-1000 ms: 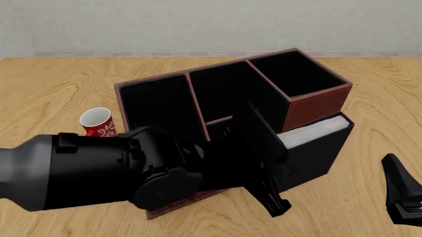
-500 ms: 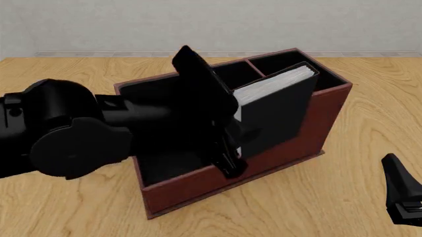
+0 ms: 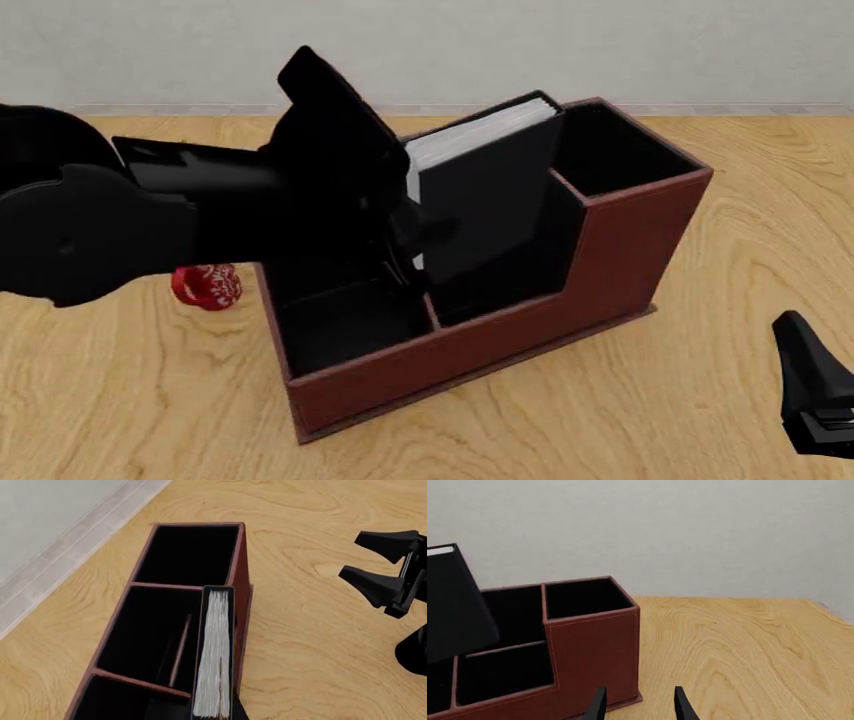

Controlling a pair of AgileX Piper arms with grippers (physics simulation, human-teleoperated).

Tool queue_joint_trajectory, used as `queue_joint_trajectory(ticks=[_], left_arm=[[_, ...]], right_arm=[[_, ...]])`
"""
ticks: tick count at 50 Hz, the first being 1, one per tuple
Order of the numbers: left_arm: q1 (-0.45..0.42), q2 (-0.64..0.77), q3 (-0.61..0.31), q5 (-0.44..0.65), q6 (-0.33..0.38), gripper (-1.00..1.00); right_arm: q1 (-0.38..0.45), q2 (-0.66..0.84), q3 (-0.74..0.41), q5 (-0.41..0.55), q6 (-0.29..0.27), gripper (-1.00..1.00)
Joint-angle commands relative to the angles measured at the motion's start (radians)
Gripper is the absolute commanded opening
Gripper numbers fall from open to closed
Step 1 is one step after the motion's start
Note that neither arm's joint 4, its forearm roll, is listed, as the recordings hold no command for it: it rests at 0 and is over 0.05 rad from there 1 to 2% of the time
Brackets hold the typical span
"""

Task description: Pick up the book and place it in the back compartment of the caddy.

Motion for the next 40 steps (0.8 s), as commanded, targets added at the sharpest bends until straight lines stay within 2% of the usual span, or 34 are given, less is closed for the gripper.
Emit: queue_joint_trajectory(ticks=[1, 6, 8, 9, 15, 20, 26, 29, 32, 35, 40], left_arm=[[0.031, -0.006, 0.043, -0.037, 0.017, -1.0], [0.047, -0.001, 0.046, -0.062, 0.013, -1.0], [0.031, -0.009, 0.034, -0.064, -0.028, -1.0], [0.012, -0.007, 0.042, -0.068, 0.019, -1.0], [-0.006, 0.018, 0.064, -0.096, 0.014, -1.0], [-0.003, 0.049, 0.09, -0.142, 0.044, -1.0], [-0.068, 0.066, 0.09, -0.173, 0.031, -1.0], [-0.037, 0.103, 0.09, -0.198, 0.095, -1.0], [-0.065, 0.11, 0.086, -0.205, 0.065, -1.0], [-0.039, 0.144, 0.083, -0.223, 0.078, -1.0], [-0.022, 0.182, 0.059, -0.244, 0.052, -1.0]], right_arm=[[0.0, 0.001, 0.002, -0.002, 0.001, 1.0], [0.0, 0.001, 0.001, -0.003, -0.003, 1.0], [0.0, 0.0, 0.0, 0.001, 0.002, 1.0], [0.0, 0.0, -0.001, 0.003, 0.001, 1.0], [0.0, 0.0, 0.002, -0.001, 0.0, 1.0], [0.0, 0.0, 0.0, 0.001, 0.001, 1.0], [0.0, 0.001, 0.001, -0.002, 0.001, 1.0], [0.0, 0.001, 0.002, -0.003, -0.001, 1.0], [0.0, 0.0, -0.001, 0.001, 0.001, 1.0], [0.0, 0.0, 0.0, -0.001, -0.001, 1.0], [0.0, 0.0, -0.002, 0.002, -0.001, 1.0]])
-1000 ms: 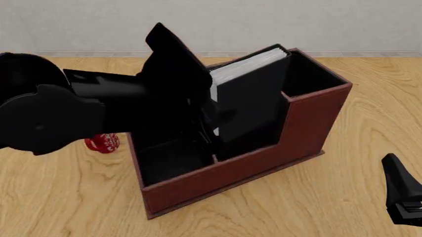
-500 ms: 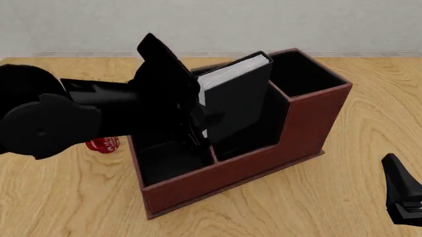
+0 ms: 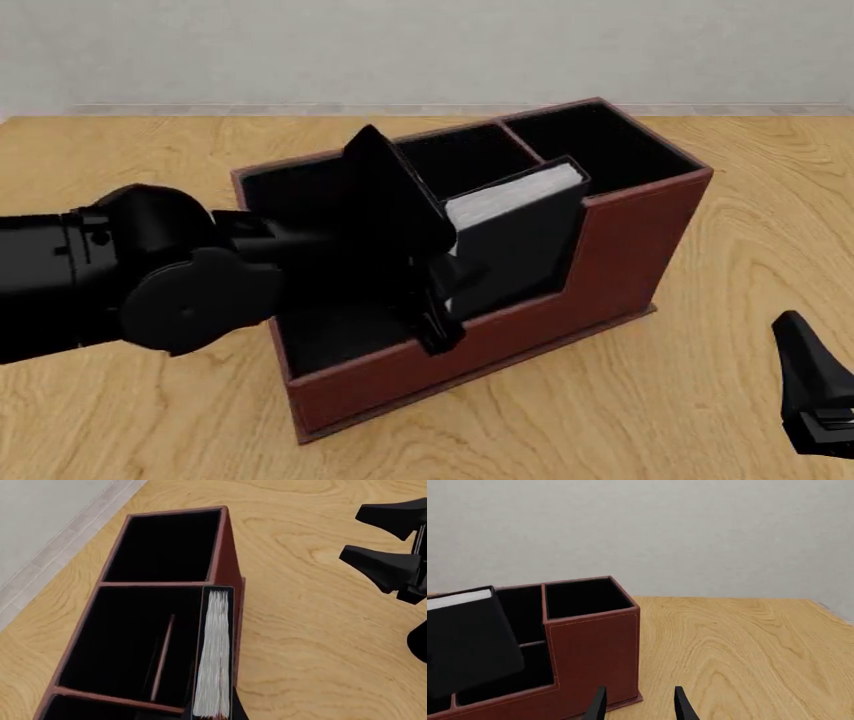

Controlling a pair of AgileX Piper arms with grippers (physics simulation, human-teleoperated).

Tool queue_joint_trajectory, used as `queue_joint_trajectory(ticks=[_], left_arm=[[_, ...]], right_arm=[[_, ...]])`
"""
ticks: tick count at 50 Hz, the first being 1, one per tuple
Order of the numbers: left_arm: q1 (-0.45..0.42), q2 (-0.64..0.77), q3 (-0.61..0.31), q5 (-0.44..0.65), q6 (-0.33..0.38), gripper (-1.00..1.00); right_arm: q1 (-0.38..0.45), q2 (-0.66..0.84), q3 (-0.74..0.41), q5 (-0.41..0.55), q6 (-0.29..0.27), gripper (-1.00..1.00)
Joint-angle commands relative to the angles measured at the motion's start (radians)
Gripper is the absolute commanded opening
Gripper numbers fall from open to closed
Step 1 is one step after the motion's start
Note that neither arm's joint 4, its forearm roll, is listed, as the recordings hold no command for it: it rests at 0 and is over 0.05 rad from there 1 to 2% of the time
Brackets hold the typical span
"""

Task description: Pick up the book and place it in the back compartment of the caddy.

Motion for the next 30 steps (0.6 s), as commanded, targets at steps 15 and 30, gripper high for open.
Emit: queue_joint_trajectory(ticks=[15, 30], left_arm=[[0.067, 0.137, -0.087, -0.082, -0.001, -1.0], [0.115, 0.214, -0.1, -0.105, -0.028, -1.0]], right_arm=[[0.0, 0.0, 0.0, 0.0, 0.0, 1.0], [0.0, 0.0, 0.0, 0.0, -0.001, 1.0]])
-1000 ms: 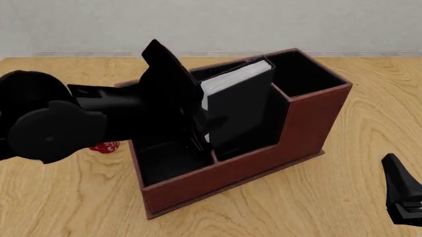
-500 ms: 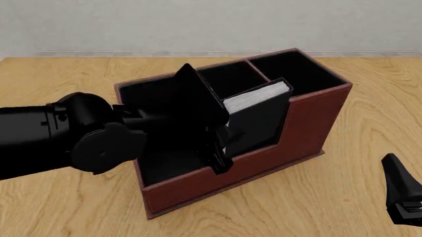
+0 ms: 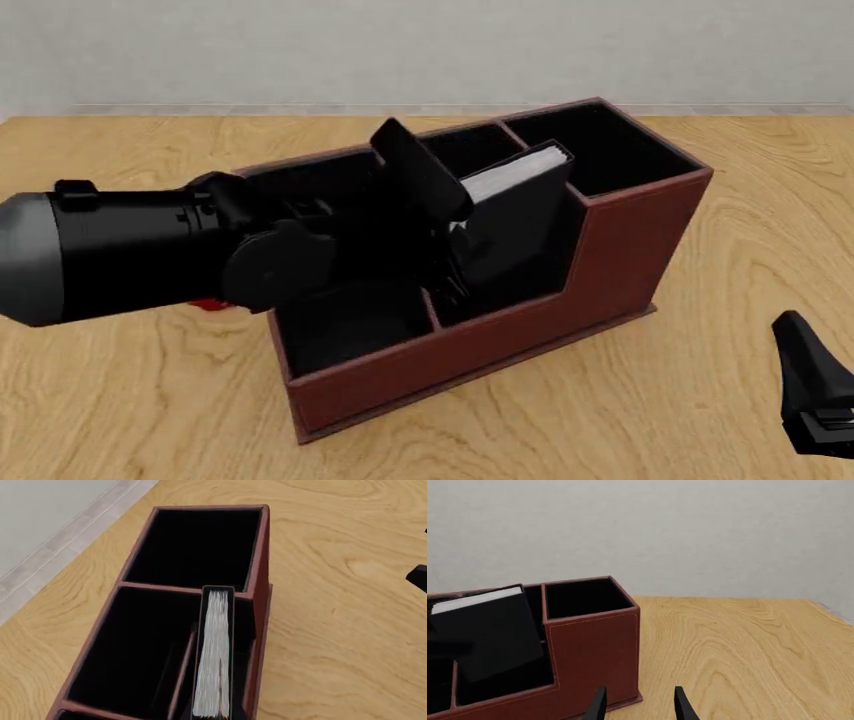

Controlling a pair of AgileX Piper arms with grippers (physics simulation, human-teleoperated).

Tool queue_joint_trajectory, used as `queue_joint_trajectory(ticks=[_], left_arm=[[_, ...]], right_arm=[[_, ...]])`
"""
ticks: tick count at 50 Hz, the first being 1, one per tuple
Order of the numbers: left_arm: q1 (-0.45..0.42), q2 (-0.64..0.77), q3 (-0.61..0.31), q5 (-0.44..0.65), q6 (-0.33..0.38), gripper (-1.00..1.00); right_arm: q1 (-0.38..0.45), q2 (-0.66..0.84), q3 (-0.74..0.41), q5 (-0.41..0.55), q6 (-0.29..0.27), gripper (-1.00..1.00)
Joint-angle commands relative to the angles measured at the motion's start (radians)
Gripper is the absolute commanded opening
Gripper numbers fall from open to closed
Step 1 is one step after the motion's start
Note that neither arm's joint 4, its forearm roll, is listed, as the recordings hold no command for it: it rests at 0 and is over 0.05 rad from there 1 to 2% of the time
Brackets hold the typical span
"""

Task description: Pick up the book and place it in the back compartment of the caddy.

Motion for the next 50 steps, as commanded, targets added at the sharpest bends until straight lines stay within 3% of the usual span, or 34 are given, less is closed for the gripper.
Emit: queue_joint_trajectory(ticks=[1, 16, 17, 39, 50], left_arm=[[0.037, 0.056, -0.012, -0.041, 0.0, -1.0], [0.048, 0.107, 0.025, -0.091, -0.045, -1.0], [0.047, 0.106, 0.027, -0.091, -0.046, 1.0], [0.037, 0.077, 0.045, -0.086, -0.051, 1.0], [0.053, 0.013, 0.106, -0.112, -0.047, 1.0]], right_arm=[[0.0, 0.001, 0.002, -0.002, 0.001, 1.0], [0.0, 0.001, 0.002, -0.003, 0.001, 1.0], [0.0, 0.001, 0.002, -0.002, 0.001, 1.0], [0.0, 0.0, 0.001, -0.001, 0.001, 1.0], [0.0, 0.001, 0.002, -0.003, 0.0, 1.0]])
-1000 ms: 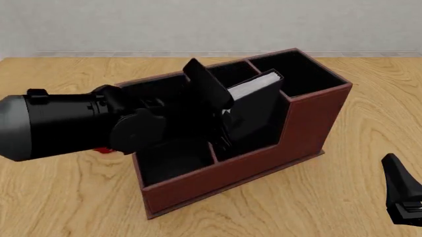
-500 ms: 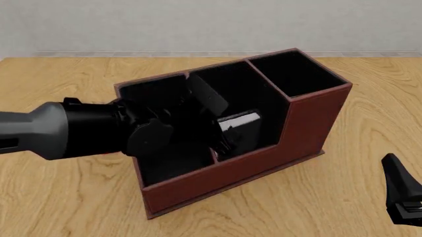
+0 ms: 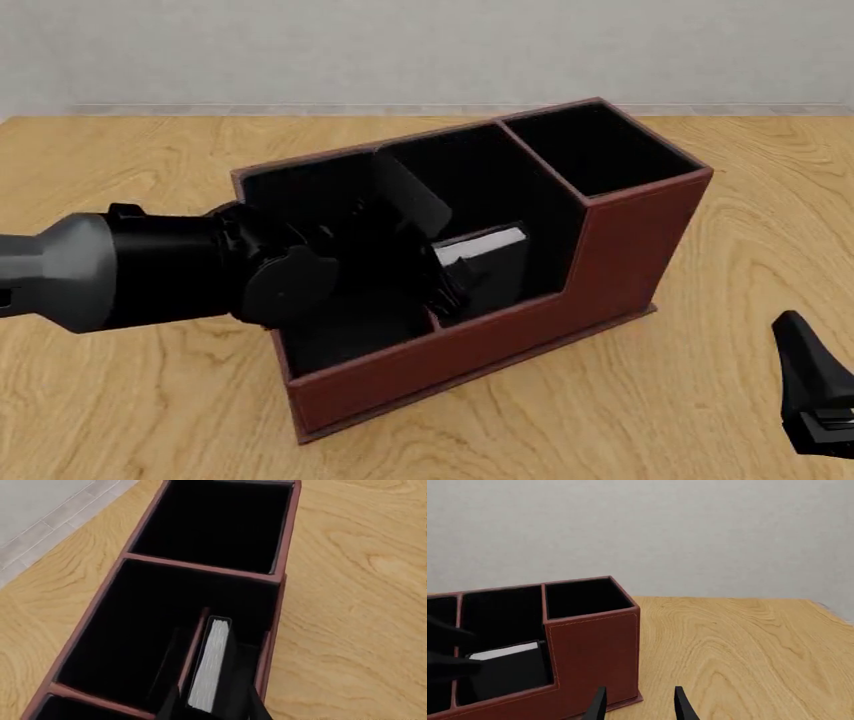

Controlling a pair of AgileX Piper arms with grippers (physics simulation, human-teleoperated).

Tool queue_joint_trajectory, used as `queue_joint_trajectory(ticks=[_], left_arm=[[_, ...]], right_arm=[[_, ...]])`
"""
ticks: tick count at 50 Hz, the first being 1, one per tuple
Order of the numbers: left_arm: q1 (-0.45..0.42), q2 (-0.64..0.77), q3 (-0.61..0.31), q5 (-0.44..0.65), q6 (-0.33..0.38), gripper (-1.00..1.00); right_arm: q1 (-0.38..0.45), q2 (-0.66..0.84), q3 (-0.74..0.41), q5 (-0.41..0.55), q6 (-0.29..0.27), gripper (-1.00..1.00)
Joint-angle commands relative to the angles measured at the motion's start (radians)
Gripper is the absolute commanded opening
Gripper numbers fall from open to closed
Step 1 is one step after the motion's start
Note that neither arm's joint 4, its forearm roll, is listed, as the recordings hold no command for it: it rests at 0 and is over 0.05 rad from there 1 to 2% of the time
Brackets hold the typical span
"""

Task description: Pick up the book and place it in the back compartment of the caddy.

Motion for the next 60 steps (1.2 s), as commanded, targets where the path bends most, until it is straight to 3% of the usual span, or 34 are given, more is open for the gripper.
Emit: queue_joint_trajectory(ticks=[1, 14, 52, 60], left_arm=[[0.014, -0.055, 0.052, -0.021, 0.002, 1.0], [0.028, -0.173, 0.085, 0.009, -0.031, 1.0], [0.166, -0.526, 0.376, -0.022, -0.056, 1.0], [0.223, -0.634, 0.38, 0.057, -0.058, 1.0]], right_arm=[[0.0, 0.001, 0.001, -0.002, 0.0, 1.0], [0.0, 0.0, 0.0, 0.001, 0.0, 1.0], [0.0, 0.0, 0.0, 0.0, 0.0, 1.0], [0.0, -0.001, -0.001, 0.001, 0.0, 1.0]])
